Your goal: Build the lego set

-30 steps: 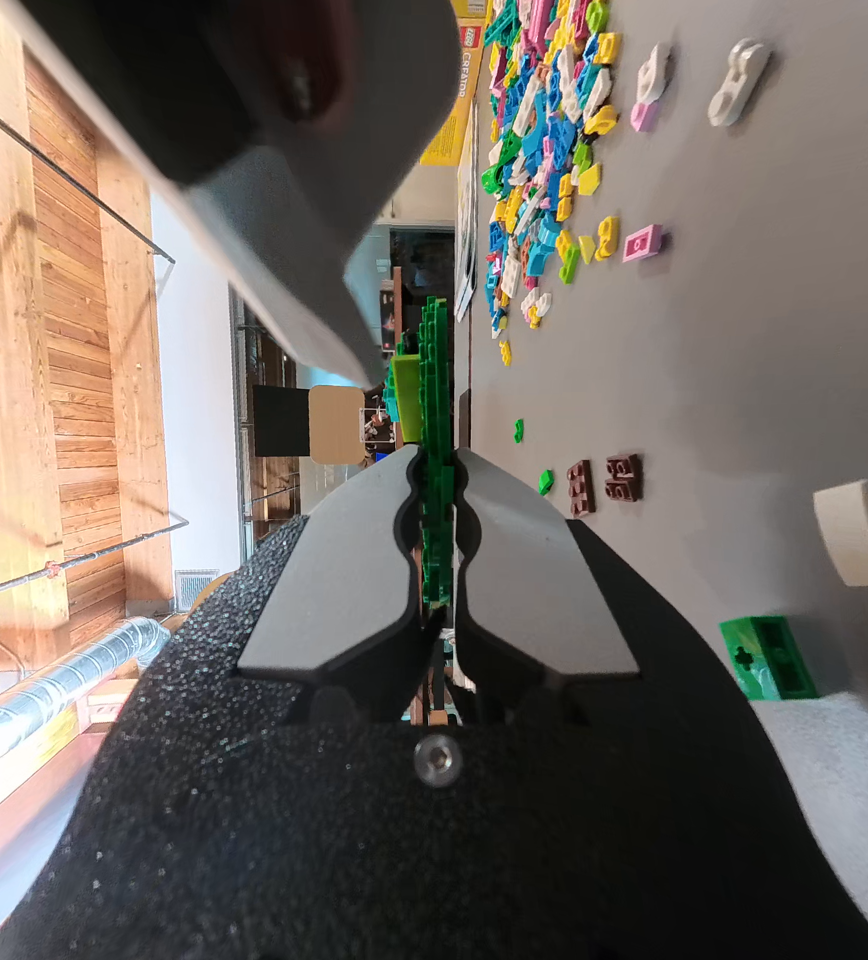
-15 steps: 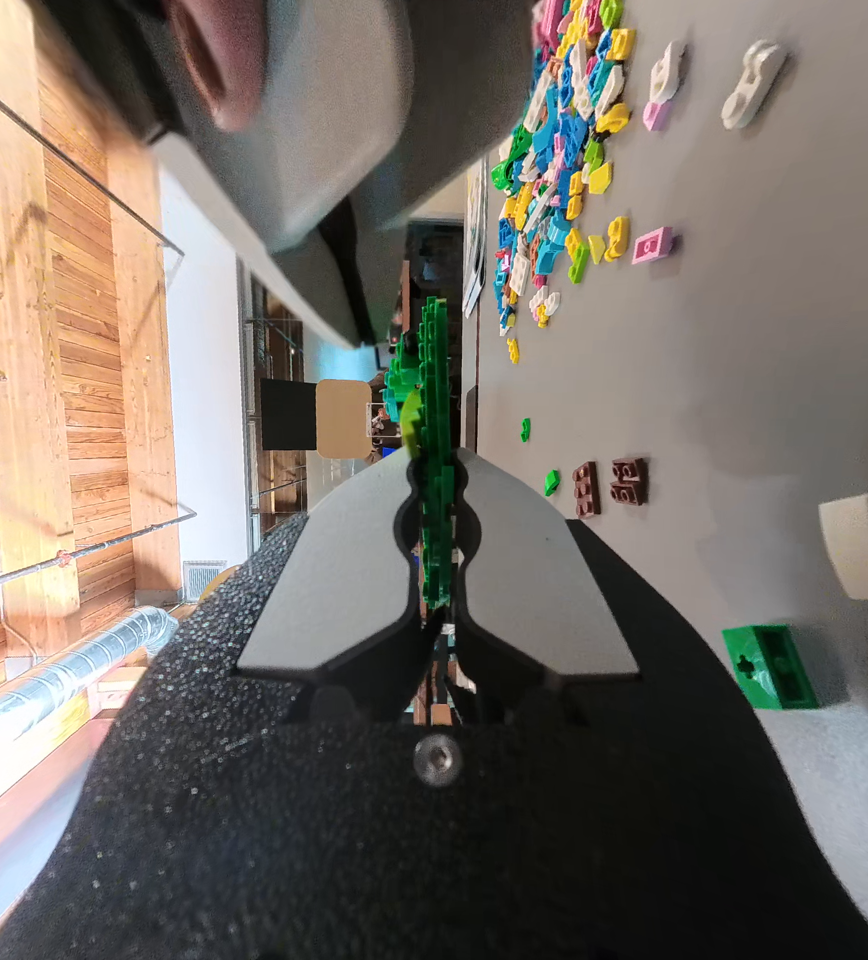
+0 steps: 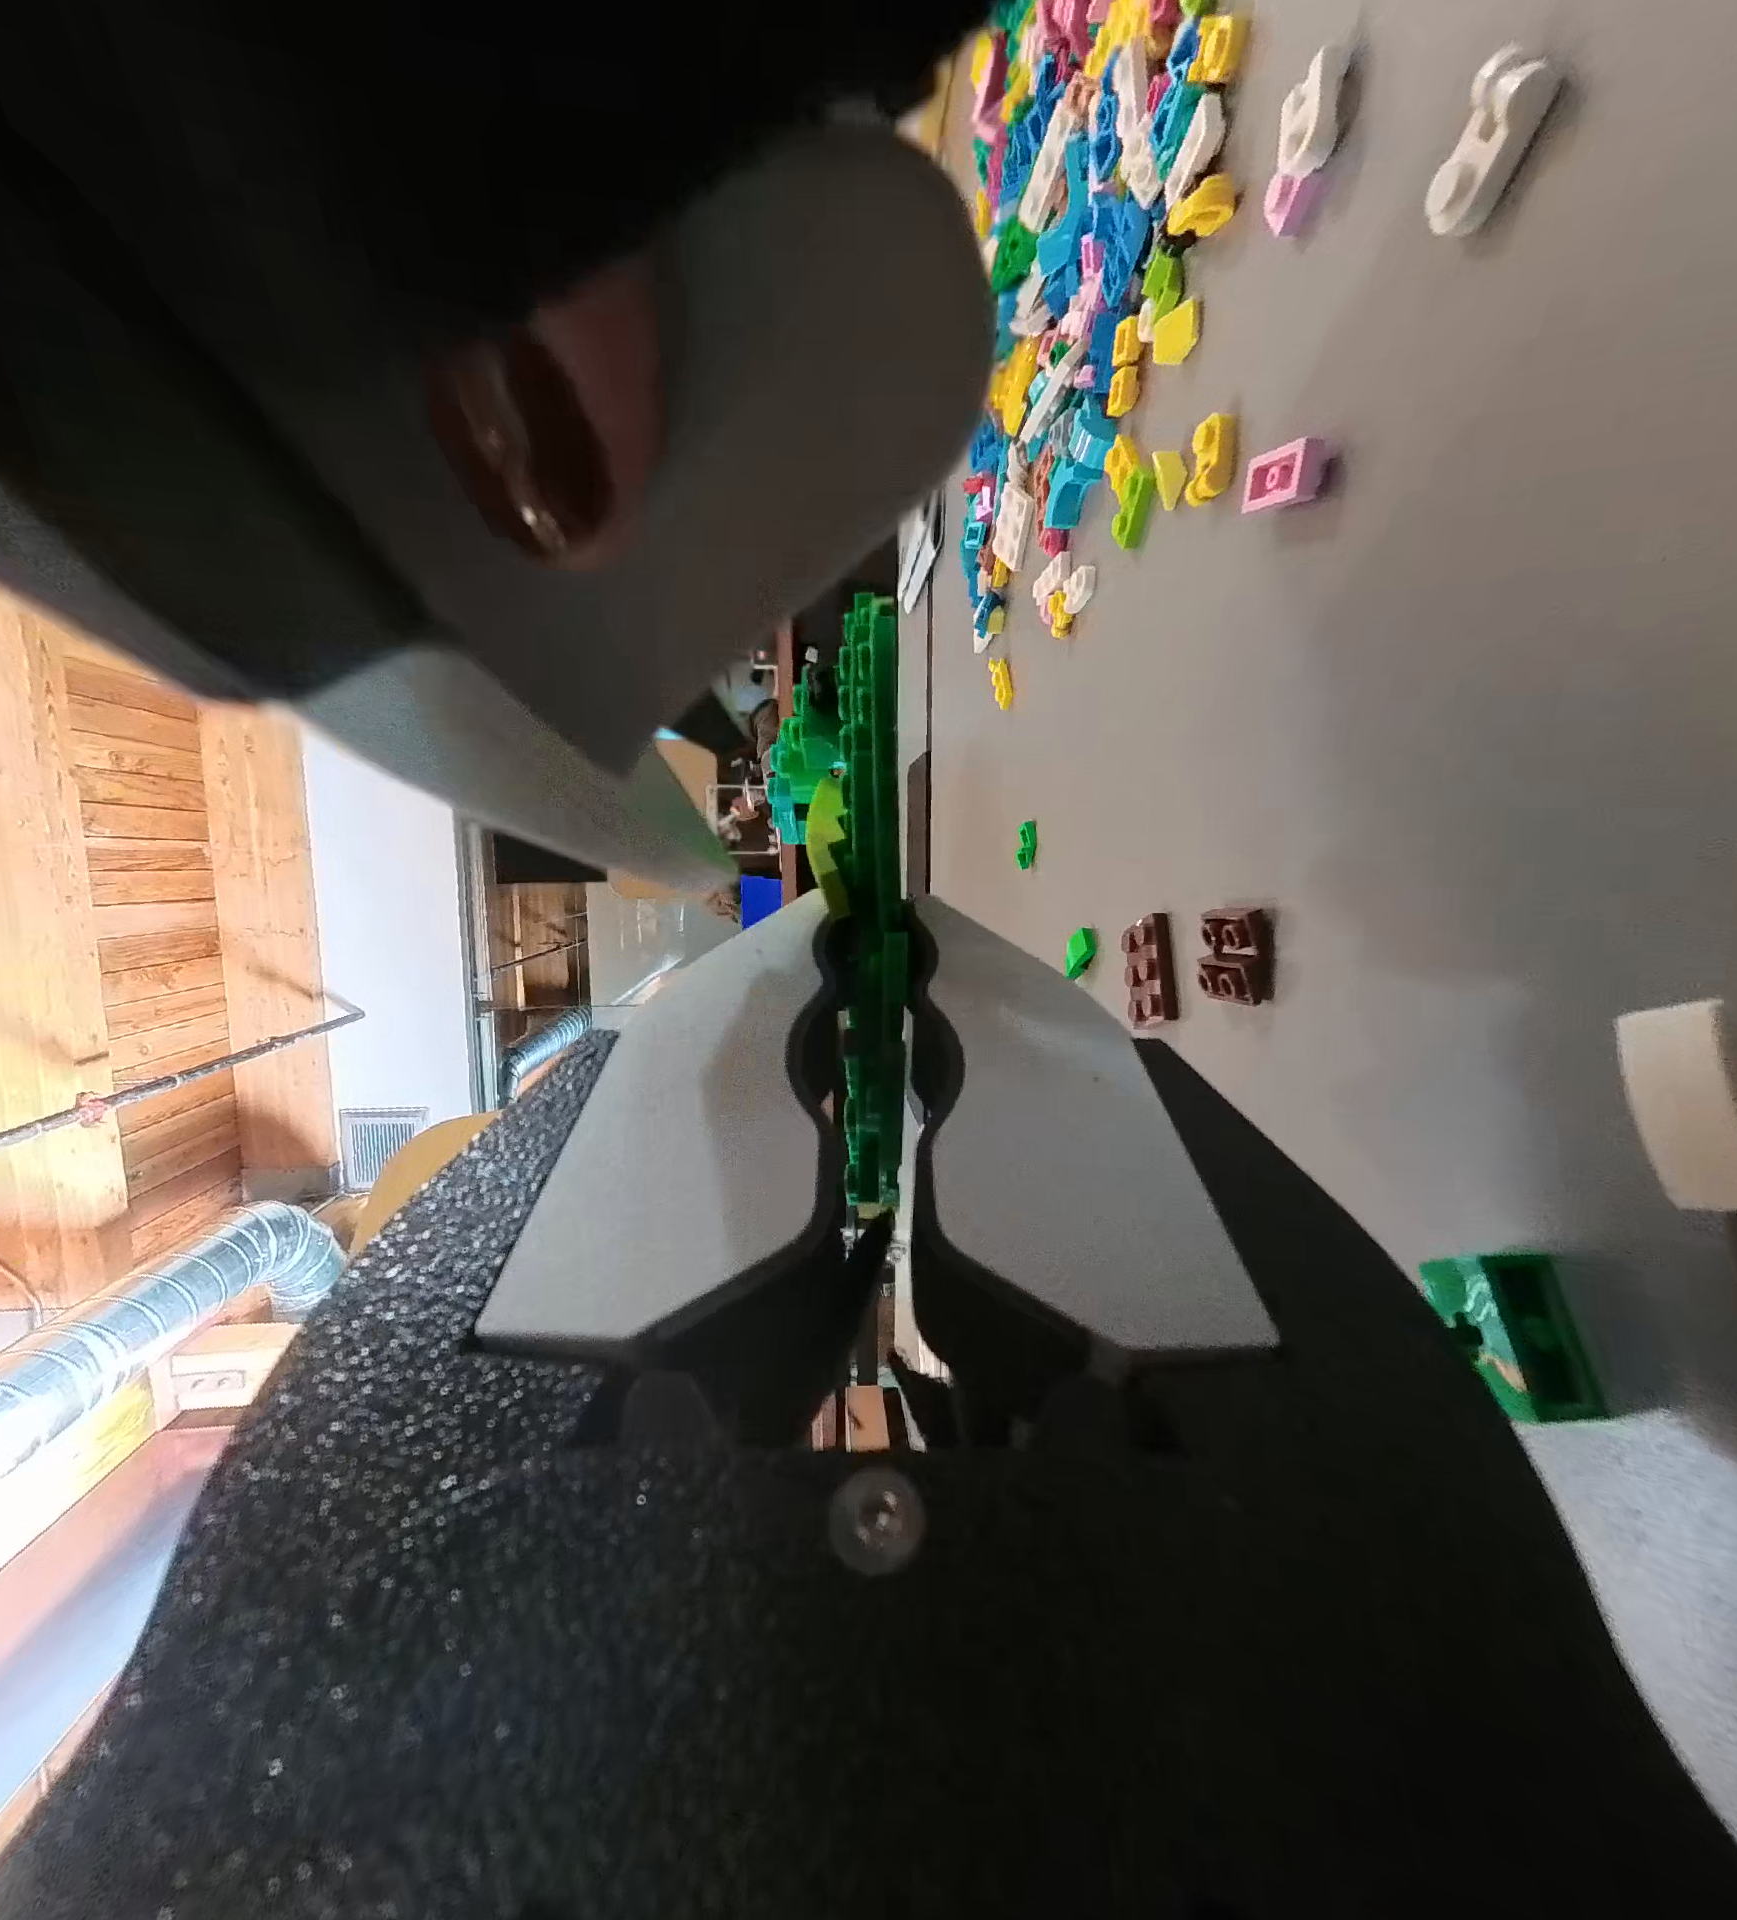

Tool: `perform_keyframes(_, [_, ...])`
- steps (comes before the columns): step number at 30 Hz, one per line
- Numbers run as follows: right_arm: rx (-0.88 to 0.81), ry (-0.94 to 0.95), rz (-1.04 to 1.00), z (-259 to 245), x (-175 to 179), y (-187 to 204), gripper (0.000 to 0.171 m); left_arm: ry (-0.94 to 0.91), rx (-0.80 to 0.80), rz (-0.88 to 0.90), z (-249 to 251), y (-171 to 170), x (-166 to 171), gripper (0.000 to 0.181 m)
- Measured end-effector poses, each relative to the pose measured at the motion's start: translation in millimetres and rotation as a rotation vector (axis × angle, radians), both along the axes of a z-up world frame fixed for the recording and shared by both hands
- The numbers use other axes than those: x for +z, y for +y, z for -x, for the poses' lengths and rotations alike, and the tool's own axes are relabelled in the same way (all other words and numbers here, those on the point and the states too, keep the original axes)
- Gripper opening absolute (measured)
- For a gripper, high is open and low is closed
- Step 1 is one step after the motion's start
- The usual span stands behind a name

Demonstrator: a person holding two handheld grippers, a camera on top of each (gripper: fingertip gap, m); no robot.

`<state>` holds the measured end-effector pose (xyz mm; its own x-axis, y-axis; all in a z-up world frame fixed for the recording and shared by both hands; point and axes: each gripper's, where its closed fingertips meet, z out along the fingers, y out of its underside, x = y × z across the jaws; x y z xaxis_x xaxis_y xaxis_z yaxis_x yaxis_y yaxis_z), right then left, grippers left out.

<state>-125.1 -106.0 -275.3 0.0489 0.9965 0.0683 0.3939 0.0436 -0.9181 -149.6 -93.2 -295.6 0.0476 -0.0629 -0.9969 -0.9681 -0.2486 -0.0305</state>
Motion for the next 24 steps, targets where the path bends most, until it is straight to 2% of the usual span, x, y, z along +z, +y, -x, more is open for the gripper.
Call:
perform_keyframes(4, [0.010,-0.031,-0.150,5,-4,-4,0.027,0.003,-0.005,-0.001,-1,0,0,0.007])
perform_keyframes(8, [0.004,-0.060,-0.213,6,-8,-2,0.027,0.000,-0.005,-0.004,0,-1,1,0.008])
perform_keyframes(17, [-0.052,-0.092,-0.262,-6,-6,16,0.023,-0.004,-0.008,-0.004,0,-1,1,0.007])
perform_keyframes(24, [0.000,-0.082,-0.204,-4,-9,5,0.019,0.007,-0.013,0.001,-2,-1,-1,0.007])
